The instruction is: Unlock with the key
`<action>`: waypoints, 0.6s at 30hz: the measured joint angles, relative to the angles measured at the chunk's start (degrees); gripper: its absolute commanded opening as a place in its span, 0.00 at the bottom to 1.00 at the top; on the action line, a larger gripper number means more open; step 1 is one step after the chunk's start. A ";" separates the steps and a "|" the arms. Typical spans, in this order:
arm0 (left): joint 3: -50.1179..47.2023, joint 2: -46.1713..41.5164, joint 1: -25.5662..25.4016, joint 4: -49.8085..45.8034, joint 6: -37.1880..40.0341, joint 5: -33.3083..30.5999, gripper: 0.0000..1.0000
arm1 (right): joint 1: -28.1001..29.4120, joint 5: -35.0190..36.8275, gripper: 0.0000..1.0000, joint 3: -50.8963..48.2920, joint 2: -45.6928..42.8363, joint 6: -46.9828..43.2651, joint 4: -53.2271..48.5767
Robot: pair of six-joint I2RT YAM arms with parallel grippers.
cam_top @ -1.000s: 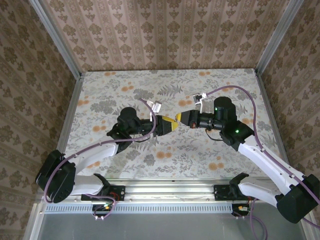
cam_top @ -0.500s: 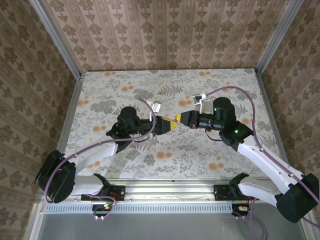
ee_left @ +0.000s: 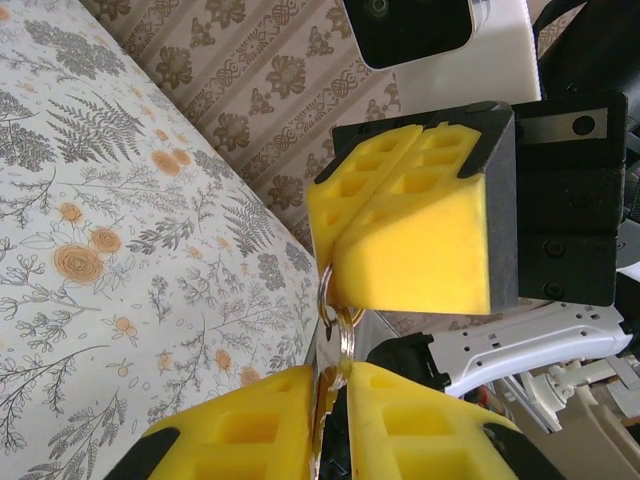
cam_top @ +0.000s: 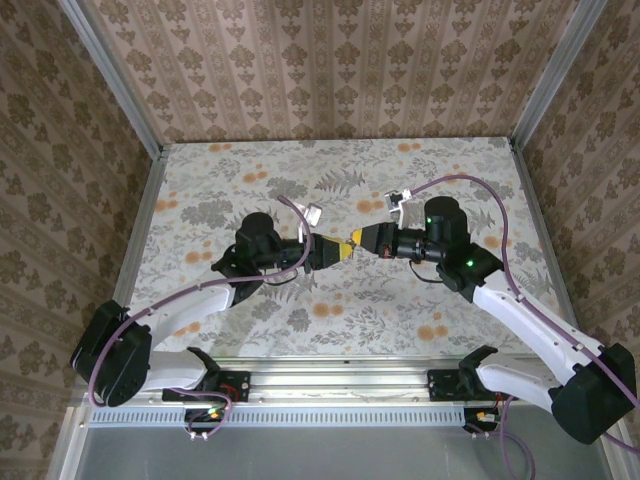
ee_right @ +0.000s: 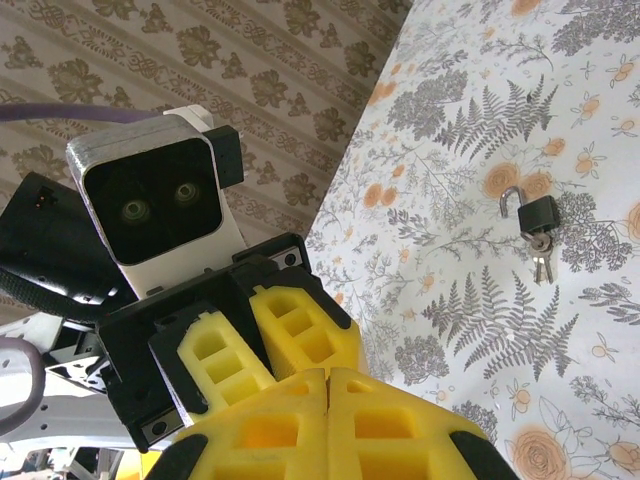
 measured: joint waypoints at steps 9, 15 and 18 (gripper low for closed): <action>0.00 0.00 0.33 -0.61 0.00 0.20 0.10 | -0.33 0.13 0.00 -0.26 0.04 0.00 0.20; -0.07 -0.07 0.70 -2.32 -0.02 0.28 0.02 | -0.74 0.13 0.00 -0.96 0.04 0.24 0.87; -0.07 -0.11 0.70 -2.60 0.02 0.59 0.00 | -0.85 0.13 0.00 -1.27 0.04 0.46 0.94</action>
